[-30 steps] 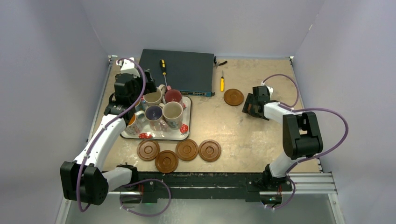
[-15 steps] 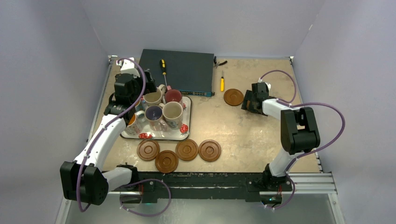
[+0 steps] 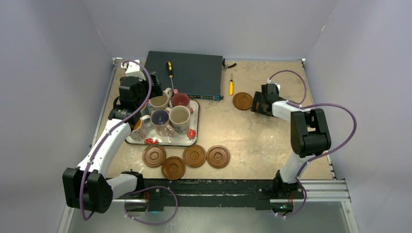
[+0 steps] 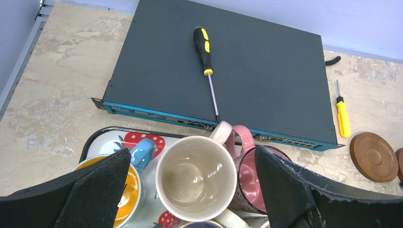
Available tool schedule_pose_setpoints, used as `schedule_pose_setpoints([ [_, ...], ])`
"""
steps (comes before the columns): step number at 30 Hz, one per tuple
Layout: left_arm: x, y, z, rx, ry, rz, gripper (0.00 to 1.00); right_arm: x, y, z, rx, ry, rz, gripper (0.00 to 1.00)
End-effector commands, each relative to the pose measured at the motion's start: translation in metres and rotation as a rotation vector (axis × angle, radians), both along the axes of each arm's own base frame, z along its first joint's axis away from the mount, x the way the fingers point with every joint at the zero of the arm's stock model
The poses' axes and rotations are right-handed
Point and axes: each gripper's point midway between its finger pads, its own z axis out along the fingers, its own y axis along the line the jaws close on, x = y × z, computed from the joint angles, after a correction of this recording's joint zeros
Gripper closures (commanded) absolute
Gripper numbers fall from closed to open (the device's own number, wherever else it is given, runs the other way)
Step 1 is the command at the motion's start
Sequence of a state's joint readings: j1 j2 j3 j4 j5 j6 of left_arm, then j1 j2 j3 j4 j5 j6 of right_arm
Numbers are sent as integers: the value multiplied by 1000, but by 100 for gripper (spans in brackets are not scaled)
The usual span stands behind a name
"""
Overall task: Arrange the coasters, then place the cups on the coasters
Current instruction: Move the coaster to the center of the board.
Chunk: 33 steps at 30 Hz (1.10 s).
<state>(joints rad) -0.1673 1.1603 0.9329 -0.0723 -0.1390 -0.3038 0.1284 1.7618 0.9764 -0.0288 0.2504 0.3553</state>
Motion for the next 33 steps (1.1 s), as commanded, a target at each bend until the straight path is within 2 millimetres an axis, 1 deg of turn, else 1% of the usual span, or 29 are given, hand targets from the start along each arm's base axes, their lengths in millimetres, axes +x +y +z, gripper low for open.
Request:
schedule_pose_setpoints([
  [1,4,-1,6,-5,-22,6,3,-13,10,-20,46,79,43,11],
  [4,3,-2,7,-5,-22,5,3,-13,10,-20,44,78,48,11],
  [7,4,-1,6,-4,-19,7,3,-13,10,-15,43,71,48,9],
  [13,4,-2,6,-4,-19,5,3,-13,6,9,34,21,30,3],
  [17,4,-2,5,-5,-17,3,3,-20,6,26,43,-4,27,2],
  [20,4,-2,5,-5,-18,2,3,-27,9,30,65,12,21,2],
  [25,3,-1,5,-4,-18,9,3,-29,0,28,44,19,-26,2],
  [33,4,-1,5,-3,-17,8,3,-30,-8,6,53,65,-53,2],
])
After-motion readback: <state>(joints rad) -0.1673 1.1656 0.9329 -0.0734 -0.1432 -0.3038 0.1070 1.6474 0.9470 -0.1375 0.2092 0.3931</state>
